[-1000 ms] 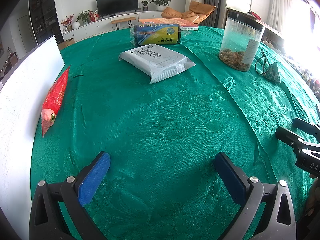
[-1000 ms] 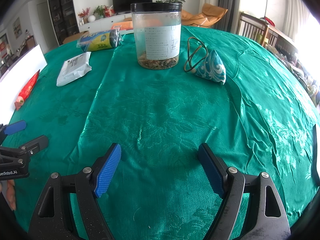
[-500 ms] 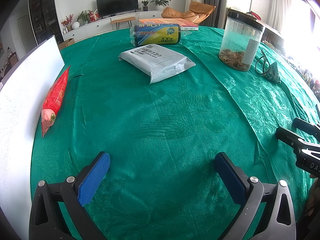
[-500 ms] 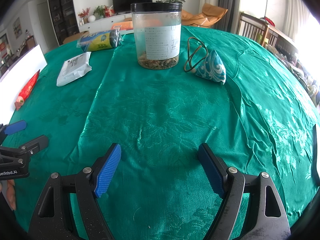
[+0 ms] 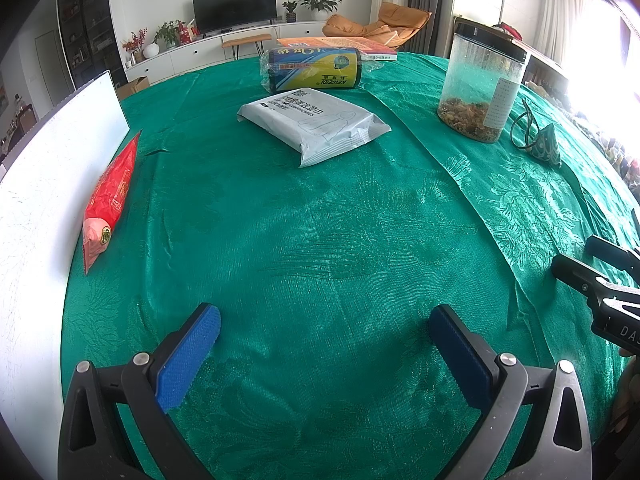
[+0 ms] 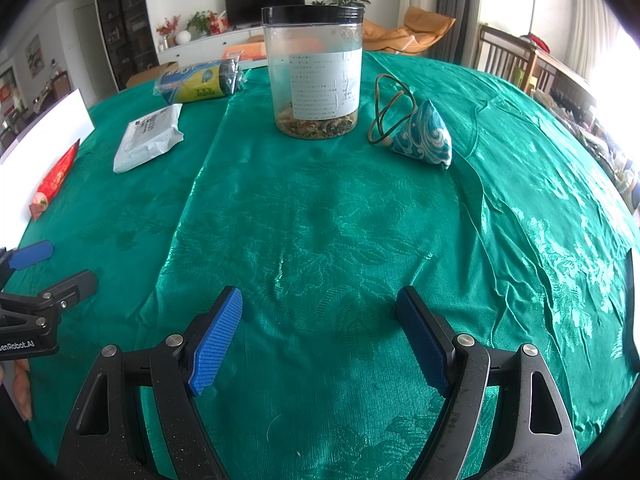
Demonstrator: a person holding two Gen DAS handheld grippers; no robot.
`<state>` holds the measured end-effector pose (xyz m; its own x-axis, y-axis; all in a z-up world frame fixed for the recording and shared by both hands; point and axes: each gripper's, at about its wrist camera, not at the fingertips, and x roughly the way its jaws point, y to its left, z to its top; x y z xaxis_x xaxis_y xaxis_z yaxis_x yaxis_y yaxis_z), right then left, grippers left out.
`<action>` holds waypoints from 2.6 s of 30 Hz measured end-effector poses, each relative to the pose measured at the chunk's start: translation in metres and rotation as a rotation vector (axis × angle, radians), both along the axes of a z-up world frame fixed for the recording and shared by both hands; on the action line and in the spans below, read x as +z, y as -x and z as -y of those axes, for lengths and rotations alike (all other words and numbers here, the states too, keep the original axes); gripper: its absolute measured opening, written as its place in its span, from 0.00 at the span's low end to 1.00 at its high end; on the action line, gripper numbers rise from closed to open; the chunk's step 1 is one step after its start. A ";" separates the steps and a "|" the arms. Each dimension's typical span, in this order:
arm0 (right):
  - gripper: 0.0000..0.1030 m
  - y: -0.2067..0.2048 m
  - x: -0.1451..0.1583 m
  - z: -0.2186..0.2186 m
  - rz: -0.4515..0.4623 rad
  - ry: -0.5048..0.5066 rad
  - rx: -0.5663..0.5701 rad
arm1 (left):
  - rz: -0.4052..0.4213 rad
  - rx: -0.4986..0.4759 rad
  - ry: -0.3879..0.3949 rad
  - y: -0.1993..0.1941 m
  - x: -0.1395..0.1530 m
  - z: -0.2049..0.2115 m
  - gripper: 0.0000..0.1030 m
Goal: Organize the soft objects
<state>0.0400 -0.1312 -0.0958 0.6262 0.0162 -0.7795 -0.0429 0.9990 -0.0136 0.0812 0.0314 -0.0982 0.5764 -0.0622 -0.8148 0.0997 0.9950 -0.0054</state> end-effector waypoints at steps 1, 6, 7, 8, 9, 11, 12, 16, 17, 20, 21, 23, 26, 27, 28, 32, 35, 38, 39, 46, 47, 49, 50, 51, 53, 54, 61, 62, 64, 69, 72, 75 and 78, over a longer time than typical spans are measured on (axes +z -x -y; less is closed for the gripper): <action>0.79 0.000 0.000 0.000 0.000 0.000 0.000 | 0.000 0.000 0.000 0.000 0.000 0.000 1.00; 0.79 0.000 0.000 0.000 0.000 0.000 0.000 | 0.000 0.000 0.000 0.000 0.000 0.000 1.00; 0.79 0.000 0.000 0.000 0.000 0.000 0.000 | 0.000 0.000 0.000 0.000 0.000 0.000 1.00; 0.79 0.000 0.000 0.000 0.000 0.000 0.000 | 0.000 0.000 0.000 0.000 0.000 0.000 1.00; 0.79 0.000 0.000 0.000 0.000 0.000 0.000 | 0.000 0.000 0.000 0.000 0.000 0.000 1.00; 0.79 0.000 0.000 0.000 0.000 0.000 0.000 | 0.000 0.000 0.000 0.000 0.000 0.000 1.00; 0.79 0.000 0.000 0.000 0.000 0.000 0.000 | 0.000 0.000 0.000 0.000 0.000 0.000 1.00; 0.79 0.000 0.000 0.000 0.000 0.000 0.000 | 0.000 0.000 0.000 0.000 0.000 0.000 1.00; 0.79 0.000 0.000 0.000 0.000 0.000 0.000 | 0.000 0.000 0.000 0.000 0.000 0.000 1.00; 0.79 0.000 0.000 0.000 0.000 0.000 0.000 | 0.000 0.001 0.000 0.000 0.000 0.000 1.00; 0.79 -0.001 0.000 0.000 0.000 0.000 0.000 | 0.000 0.001 0.000 0.000 0.000 0.000 1.00; 0.79 0.000 0.000 0.000 0.000 0.000 0.000 | 0.000 0.001 0.000 0.000 0.000 0.000 1.00; 0.79 0.000 0.000 0.000 0.000 0.000 0.000 | 0.000 0.001 0.000 0.000 0.000 0.000 1.00; 0.79 -0.001 0.000 0.000 0.000 0.000 0.000 | 0.000 0.001 0.000 0.000 0.000 0.000 1.00; 0.79 0.000 0.000 0.000 0.000 0.000 0.000 | 0.000 0.001 0.000 0.000 0.000 0.000 1.00; 0.79 0.000 0.000 0.000 0.000 0.000 0.000 | 0.000 0.001 0.000 0.000 0.000 0.000 1.00; 0.79 -0.001 0.000 0.000 0.000 0.000 0.000 | 0.000 0.001 0.000 0.000 0.000 0.000 1.00; 0.79 -0.001 0.000 0.000 0.000 0.000 0.000 | 0.000 0.001 0.000 0.000 0.000 0.000 1.00; 0.79 -0.001 0.000 0.000 -0.001 0.000 0.000 | 0.000 0.001 0.000 0.000 0.000 0.000 1.00; 0.79 -0.001 -0.001 0.000 -0.001 0.000 0.000 | 0.000 0.001 0.000 0.000 0.000 0.000 1.00; 0.79 -0.001 0.000 0.000 -0.001 0.000 0.000 | 0.000 0.001 0.000 0.000 0.000 0.000 1.00; 0.79 -0.001 -0.001 0.000 -0.001 0.000 0.000 | 0.000 0.001 0.000 0.000 0.000 0.000 1.00; 0.79 -0.001 -0.001 0.000 -0.001 0.000 0.000 | 0.001 0.001 0.000 0.000 0.000 0.000 1.00; 0.79 -0.001 -0.001 0.000 -0.001 0.000 0.000 | 0.000 0.001 0.000 0.000 0.000 0.000 1.00; 0.79 -0.001 -0.001 0.000 -0.001 0.000 0.000 | 0.001 0.001 0.000 0.000 0.000 0.000 1.00; 0.79 -0.001 -0.001 0.000 -0.001 0.000 0.000 | 0.001 0.001 0.000 0.000 0.000 0.000 1.00; 0.79 -0.001 -0.001 0.000 -0.001 0.000 0.000 | 0.001 0.002 0.000 0.000 0.000 0.000 1.00; 0.79 -0.001 -0.001 0.000 -0.001 0.000 0.000 | 0.001 0.002 0.000 0.000 0.000 0.000 1.00; 0.79 -0.001 -0.001 0.000 -0.001 0.000 0.000 | 0.001 0.002 0.000 0.001 0.000 0.000 1.00; 0.79 -0.001 -0.001 0.000 -0.001 0.000 0.000 | -0.016 -0.025 -0.015 0.002 0.001 -0.001 1.00; 0.79 -0.001 -0.001 -0.001 -0.002 0.001 0.000 | -0.024 -0.023 -0.022 0.010 0.002 -0.012 1.00; 0.81 -0.001 -0.001 -0.002 -0.007 0.008 -0.003 | 0.002 0.020 0.002 0.021 0.001 -0.028 1.00; 0.81 -0.012 0.008 -0.013 -0.013 -0.014 0.010 | 0.005 0.031 -0.006 0.020 0.001 -0.028 1.00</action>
